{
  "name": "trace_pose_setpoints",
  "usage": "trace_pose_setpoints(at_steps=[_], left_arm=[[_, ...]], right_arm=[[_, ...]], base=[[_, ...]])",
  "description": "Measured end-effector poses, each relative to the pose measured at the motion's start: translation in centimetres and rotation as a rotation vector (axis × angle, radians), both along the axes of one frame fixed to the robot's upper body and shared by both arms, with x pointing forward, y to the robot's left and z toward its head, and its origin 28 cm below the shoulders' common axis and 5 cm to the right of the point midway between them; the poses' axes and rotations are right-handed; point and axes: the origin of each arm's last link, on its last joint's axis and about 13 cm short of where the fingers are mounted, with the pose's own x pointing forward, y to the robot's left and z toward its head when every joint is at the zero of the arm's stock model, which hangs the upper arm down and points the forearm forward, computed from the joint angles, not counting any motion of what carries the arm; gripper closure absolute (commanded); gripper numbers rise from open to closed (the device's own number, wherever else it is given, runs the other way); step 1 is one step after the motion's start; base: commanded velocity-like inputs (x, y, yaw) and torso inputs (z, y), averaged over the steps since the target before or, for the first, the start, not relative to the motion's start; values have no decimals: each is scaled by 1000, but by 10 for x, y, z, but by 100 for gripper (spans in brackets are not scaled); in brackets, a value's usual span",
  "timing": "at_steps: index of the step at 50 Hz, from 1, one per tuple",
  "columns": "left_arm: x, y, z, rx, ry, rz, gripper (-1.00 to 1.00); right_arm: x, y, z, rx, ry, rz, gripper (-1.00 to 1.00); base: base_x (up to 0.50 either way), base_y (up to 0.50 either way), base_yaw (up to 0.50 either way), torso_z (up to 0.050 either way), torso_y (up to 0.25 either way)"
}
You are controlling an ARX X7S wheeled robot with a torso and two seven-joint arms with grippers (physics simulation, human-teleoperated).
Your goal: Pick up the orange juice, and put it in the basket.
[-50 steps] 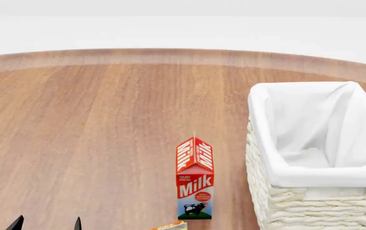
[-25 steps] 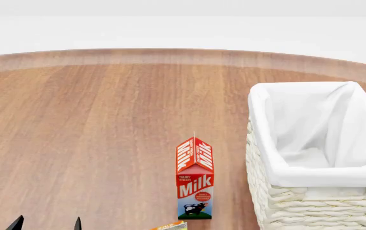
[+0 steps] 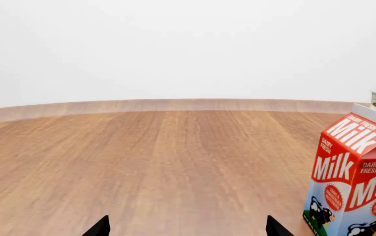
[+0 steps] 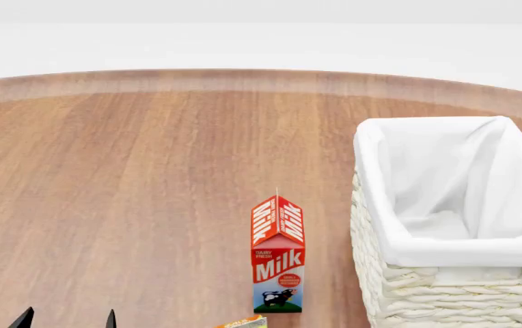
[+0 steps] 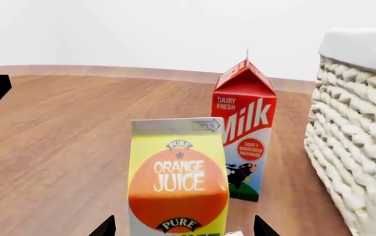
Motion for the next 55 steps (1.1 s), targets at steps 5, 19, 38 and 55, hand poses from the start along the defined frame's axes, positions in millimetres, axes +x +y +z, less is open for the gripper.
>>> trace_pose_setpoints(at_steps=[5,19,38,55], left_arm=[[0,0,0,0,0,0,-100],[0,0,0,0,0,0,-100],[0,0,0,0,0,0,-100],[0,0,0,0,0,0,-100]], right_arm=[[2,1,0,-1,1,0,-100],[7,4,-1,-8,3,0,-100],[13,5,-4,-16,8,-5,-100],[17,8,-6,-20,15,0,-100]], base=[[0,0,0,0,0],[0,0,0,0,0],[0,0,0,0,0],[0,0,0,0,0]])
